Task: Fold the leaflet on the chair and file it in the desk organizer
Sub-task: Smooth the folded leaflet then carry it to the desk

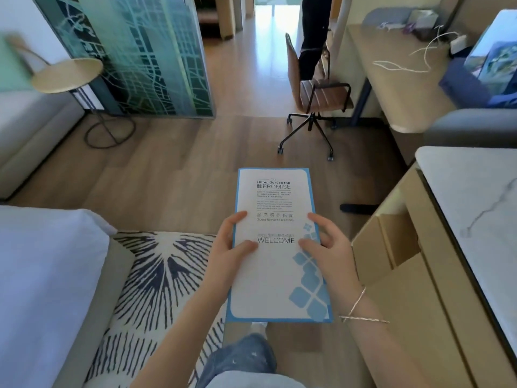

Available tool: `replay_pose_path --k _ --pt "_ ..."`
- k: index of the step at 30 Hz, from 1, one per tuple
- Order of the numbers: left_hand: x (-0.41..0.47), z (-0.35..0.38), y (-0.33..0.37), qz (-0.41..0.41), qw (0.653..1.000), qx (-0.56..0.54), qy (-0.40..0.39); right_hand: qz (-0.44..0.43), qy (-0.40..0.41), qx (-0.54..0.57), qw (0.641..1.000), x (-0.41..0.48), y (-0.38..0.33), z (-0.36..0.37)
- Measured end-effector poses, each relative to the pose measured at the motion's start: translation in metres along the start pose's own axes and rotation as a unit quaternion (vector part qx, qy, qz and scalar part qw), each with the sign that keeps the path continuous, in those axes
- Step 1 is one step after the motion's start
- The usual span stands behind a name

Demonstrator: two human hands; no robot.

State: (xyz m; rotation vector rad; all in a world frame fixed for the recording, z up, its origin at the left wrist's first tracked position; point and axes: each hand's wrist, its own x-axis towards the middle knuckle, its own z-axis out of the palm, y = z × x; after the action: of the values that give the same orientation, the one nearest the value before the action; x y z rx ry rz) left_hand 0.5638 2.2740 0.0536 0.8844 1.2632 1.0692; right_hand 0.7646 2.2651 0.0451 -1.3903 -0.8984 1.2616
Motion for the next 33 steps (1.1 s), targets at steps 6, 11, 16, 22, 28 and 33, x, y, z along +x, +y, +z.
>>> replay_pose_path --k 6,11,16,22,28,33 --pt "0.184 0.03 0.041 0.024 1.0 0.003 -0.019 0.002 0.007 0.001 1.0 0.179 -0.043 0.014" --pt "0.318 0.068 0.107 0.04 0.998 0.0 -0.039 -0.012 0.019 0.016 1.0 0.312 -0.099 0.016" --pt "0.429 0.106 0.14 0.047 0.998 0.01 -0.049 -0.013 0.025 0.026 0.999 0.426 -0.13 0.006" --pt "0.572 0.161 0.155 0.038 0.999 0.006 -0.017 -0.019 0.01 0.013 1.0 0.584 -0.152 -0.013" --pt "0.702 0.22 0.206 0.048 0.999 -0.009 0.015 -0.017 -0.033 0.005 0.999 0.742 -0.207 -0.031" --pt "0.781 0.253 0.247 0.052 0.998 -0.029 0.028 -0.01 -0.061 -0.002 0.998 0.836 -0.249 -0.038"
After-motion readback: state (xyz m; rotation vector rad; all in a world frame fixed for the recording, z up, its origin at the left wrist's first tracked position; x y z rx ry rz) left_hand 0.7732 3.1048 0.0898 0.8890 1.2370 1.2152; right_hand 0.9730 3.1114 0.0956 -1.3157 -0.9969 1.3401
